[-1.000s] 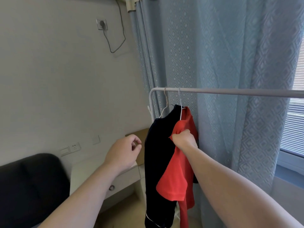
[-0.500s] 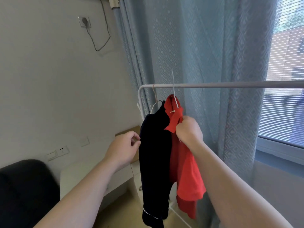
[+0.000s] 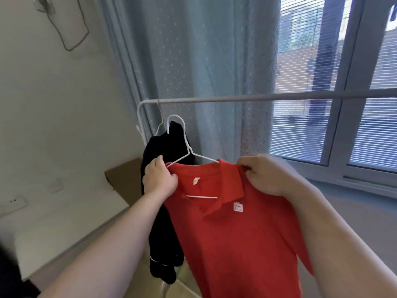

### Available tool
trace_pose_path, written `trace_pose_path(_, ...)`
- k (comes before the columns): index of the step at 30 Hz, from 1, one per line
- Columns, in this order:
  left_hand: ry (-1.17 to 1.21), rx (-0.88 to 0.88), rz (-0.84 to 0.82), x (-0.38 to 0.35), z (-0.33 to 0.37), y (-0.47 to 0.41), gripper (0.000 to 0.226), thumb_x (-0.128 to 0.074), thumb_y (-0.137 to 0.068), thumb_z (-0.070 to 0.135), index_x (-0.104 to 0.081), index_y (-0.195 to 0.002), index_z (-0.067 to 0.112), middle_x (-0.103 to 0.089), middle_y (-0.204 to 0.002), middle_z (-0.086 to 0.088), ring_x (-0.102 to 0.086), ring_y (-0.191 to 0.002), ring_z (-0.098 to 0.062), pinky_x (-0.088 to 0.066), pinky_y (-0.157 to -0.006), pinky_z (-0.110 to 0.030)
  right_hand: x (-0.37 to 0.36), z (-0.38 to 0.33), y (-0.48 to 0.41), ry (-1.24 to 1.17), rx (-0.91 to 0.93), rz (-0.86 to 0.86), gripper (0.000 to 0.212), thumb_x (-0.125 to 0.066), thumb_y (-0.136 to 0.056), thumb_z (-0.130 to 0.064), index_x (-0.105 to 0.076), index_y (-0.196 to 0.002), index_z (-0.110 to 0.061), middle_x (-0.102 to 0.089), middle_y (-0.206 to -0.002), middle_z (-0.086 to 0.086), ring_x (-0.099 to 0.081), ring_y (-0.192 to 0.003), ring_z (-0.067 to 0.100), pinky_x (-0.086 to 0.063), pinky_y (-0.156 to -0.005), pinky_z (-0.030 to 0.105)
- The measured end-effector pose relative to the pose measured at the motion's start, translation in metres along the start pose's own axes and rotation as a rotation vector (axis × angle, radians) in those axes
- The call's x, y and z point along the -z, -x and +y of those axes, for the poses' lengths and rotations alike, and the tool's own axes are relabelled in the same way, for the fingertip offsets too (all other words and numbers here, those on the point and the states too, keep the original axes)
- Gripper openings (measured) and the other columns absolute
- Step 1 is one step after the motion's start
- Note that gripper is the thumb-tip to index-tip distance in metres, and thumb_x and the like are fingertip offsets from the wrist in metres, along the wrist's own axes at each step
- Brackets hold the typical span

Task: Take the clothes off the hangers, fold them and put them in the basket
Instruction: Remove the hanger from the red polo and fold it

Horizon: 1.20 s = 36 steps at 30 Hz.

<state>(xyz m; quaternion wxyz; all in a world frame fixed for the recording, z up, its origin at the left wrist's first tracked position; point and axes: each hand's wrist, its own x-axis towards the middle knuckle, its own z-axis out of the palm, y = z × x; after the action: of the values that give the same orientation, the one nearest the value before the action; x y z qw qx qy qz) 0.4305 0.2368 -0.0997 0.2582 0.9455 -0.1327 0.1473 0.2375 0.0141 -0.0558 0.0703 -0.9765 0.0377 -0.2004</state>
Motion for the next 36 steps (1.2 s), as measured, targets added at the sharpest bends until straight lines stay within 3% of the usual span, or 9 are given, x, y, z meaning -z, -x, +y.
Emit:
trace_pose_path(2,0.001,0.02,-0.097,-0.001,-0.011,0.006,0.049,-0.046,-0.085,0.017,-0.05,-0.133,0.022,-0.059,-0.129,-0.011,-0.053,-0.119,-0.033,-0.047,-0.097,-0.042,-0.001,0.004,0.011,0.006,-0.018,-0.019,0.012,-0.045,-0.079,-0.023,-0.05,-0.088,-0.028,-0.069,-0.1,-0.003,-0.061,-0.095,0.026,-0.048,-0.07,0.035)
trace_pose_path(6,0.218,-0.04,-0.174,-0.002,-0.008,0.032,0.04,-0.038,-0.079,0.004,-0.066,-0.092,0.028,-0.069,-0.099,-0.002,-0.063,-0.093,-0.024,-0.051,-0.08,-0.033,-0.019,-0.004,0.024,0.062,-0.047,-0.074,0.038,-0.042,-0.076,-0.029,-0.053,-0.11,-0.042,-0.07,-0.107,-0.004,-0.063,-0.098,0.029,-0.052,-0.075,0.035)
trace_pose_path(11,0.5,-0.09,0.026,0.016,0.003,0.063,0.037,-0.041,-0.081,0.0,-0.069,-0.08,0.024,-0.068,-0.077,0.008,-0.061,-0.074,-0.01,-0.041,-0.064,-0.019,-0.049,-0.037,0.023,-0.071,-0.013,-0.132,0.048,-0.037,-0.066,-0.028,-0.059,-0.106,-0.041,-0.071,-0.1,-0.007,-0.064,-0.096,0.026,-0.054,-0.078,0.034)
trace_pose_path(14,0.487,-0.132,0.006,0.031,-0.024,0.075,0.027,-0.041,-0.086,0.018,-0.066,-0.081,0.028,-0.062,-0.062,0.008,-0.055,-0.057,-0.008,-0.041,-0.059,-0.029,-0.065,-0.051,0.016,-0.161,-0.026,-0.166,0.045,-0.041,-0.069,-0.021,-0.063,-0.103,-0.04,-0.071,-0.095,-0.012,-0.064,-0.094,0.019,-0.054,-0.079,0.033)
trace_pose_path(18,0.258,-0.153,0.066,0.054,-0.068,0.084,0.032,-0.041,-0.102,0.037,-0.061,-0.081,0.023,-0.058,-0.062,0.008,-0.059,-0.067,-0.012,-0.039,-0.064,-0.032,-0.088,-0.088,0.002,-0.225,0.024,-0.187,0.034,-0.046,-0.076,-0.02,-0.065,-0.097,-0.039,-0.069,-0.089,-0.016,-0.063,-0.09,0.015,-0.052,-0.077,0.031)
trace_pose_path(23,0.052,-0.056,0.17,0.088,-0.11,0.103,0.038,-0.038,-0.105,0.032,-0.045,-0.068,0.024,-0.046,-0.059,0.012,-0.043,-0.055,-0.006,-0.024,-0.06,-0.032,-0.124,-0.163,-0.004,-0.344,0.205,0.099,0.053,-0.053,-0.078,-0.046,-0.054,-0.13,-0.041,-0.055,-0.125,-0.018,-0.051,-0.114,0.011,-0.041,-0.097,0.037)
trace_pose_path(25,0.014,-0.032,0.187,0.101,-0.127,0.114,0.038,-0.038,-0.105,0.033,-0.049,-0.072,0.019,-0.048,-0.061,0.011,-0.045,-0.056,-0.008,-0.027,-0.06,-0.032,-0.149,-0.205,-0.006,-0.207,0.308,0.184,0.056,-0.061,-0.077,-0.054,-0.055,-0.129,-0.033,-0.056,-0.124,-0.009,-0.053,-0.113,0.018,-0.043,-0.093,0.041)
trace_pose_path(28,-0.049,0.02,0.211,0.125,-0.155,0.129,0.041,-0.037,-0.105,0.037,-0.051,-0.073,0.015,-0.055,-0.065,0.0,-0.054,-0.064,-0.024,-0.038,-0.059,-0.037,-0.178,-0.25,-0.01,-0.171,0.349,0.207,0.036,-0.071,-0.078,-0.028,-0.061,-0.113,-0.026,-0.062,-0.104,0.001,-0.062,-0.091,0.028,-0.045,-0.074,0.04)
trace_pose_path(36,-0.071,0.287,0.381,0.195,-0.262,0.2,0.039,-0.036,-0.104,0.037,-0.059,-0.084,0.013,-0.065,-0.081,0.0,-0.06,-0.08,-0.023,-0.048,-0.076,-0.044,-0.191,-0.295,-0.021,-0.58,0.388,-0.318,0.05,-0.046,-0.096,-0.012,-0.061,-0.121,-0.053,-0.064,-0.108,-0.016,-0.06,-0.1,0.012,-0.051,-0.087,0.031)
